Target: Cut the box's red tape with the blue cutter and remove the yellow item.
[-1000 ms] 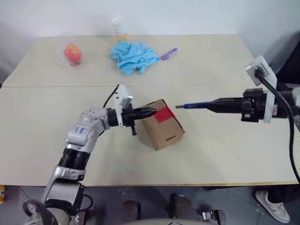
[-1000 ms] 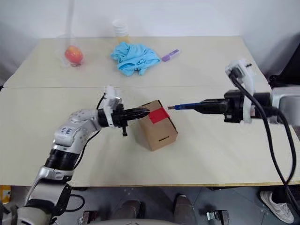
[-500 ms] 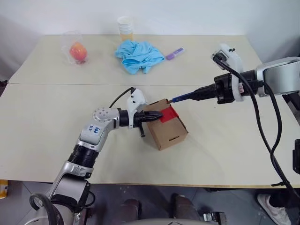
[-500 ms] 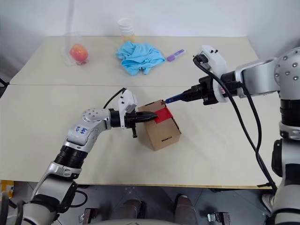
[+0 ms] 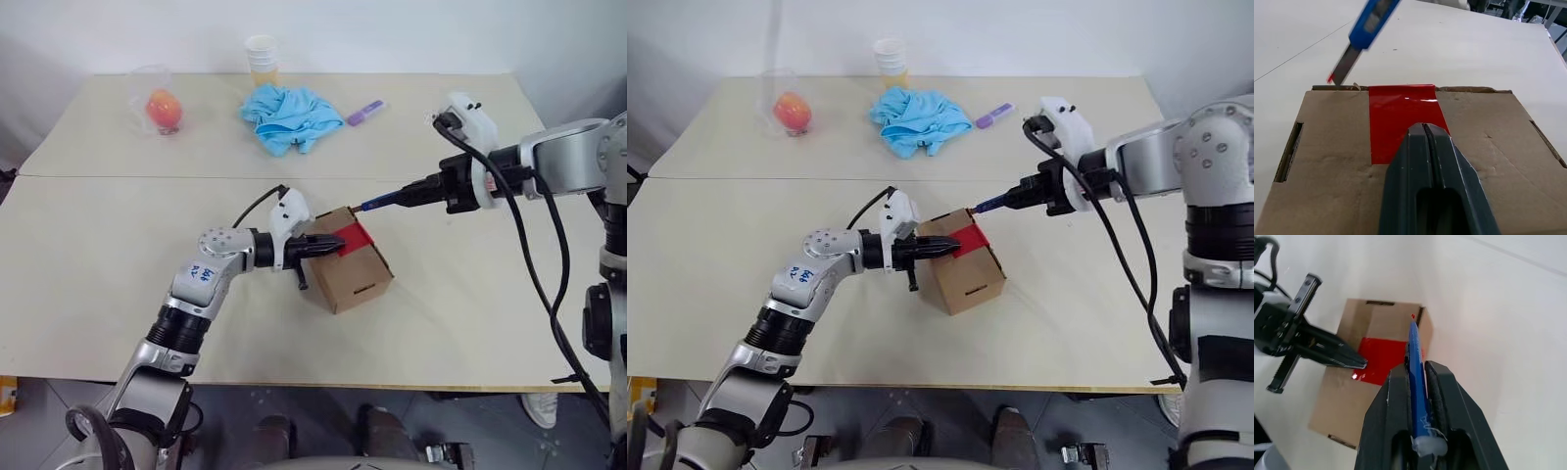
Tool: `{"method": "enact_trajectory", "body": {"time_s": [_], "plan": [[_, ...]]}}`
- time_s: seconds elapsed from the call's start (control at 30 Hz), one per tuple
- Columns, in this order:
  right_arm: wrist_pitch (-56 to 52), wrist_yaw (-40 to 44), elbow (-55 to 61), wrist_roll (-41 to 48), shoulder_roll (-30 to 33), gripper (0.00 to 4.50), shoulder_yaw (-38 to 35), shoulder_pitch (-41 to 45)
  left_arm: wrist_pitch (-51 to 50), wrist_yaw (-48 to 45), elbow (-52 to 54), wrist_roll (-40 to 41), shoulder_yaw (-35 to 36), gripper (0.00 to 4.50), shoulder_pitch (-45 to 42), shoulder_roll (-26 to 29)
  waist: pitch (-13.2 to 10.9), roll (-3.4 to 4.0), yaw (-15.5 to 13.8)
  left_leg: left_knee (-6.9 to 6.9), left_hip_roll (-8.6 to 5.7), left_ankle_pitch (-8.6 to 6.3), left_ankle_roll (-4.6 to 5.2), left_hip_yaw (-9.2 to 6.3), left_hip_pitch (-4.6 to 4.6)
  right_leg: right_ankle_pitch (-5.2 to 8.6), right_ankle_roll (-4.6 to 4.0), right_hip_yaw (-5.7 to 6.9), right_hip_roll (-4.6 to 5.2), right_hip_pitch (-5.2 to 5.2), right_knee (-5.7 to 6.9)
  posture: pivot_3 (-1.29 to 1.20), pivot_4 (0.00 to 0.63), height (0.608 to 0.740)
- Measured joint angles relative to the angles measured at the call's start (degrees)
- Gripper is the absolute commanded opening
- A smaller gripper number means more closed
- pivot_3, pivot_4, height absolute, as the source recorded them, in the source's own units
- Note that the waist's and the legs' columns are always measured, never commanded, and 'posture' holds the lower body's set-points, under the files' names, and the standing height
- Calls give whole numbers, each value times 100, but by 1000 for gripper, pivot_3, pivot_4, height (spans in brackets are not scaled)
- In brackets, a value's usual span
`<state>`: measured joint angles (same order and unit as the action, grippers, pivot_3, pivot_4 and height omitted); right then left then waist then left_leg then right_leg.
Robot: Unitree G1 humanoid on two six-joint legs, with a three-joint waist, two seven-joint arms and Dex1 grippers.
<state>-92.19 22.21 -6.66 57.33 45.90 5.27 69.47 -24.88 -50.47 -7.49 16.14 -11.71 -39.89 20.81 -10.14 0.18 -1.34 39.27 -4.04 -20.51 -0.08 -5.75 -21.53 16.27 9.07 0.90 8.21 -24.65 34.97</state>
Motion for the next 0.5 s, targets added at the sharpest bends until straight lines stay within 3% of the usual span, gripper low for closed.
{"method": "enact_trajectory", "body": {"time_s": [0.5], "plan": [[0, 532, 174, -678, -110, 156, -133, -92, -120, 10, 40, -7, 57, 0, 17, -2, 0, 0, 17, 0, -12, 3, 6, 2, 8, 0, 0, 0, 14, 0, 13, 0, 150, 740]]}}
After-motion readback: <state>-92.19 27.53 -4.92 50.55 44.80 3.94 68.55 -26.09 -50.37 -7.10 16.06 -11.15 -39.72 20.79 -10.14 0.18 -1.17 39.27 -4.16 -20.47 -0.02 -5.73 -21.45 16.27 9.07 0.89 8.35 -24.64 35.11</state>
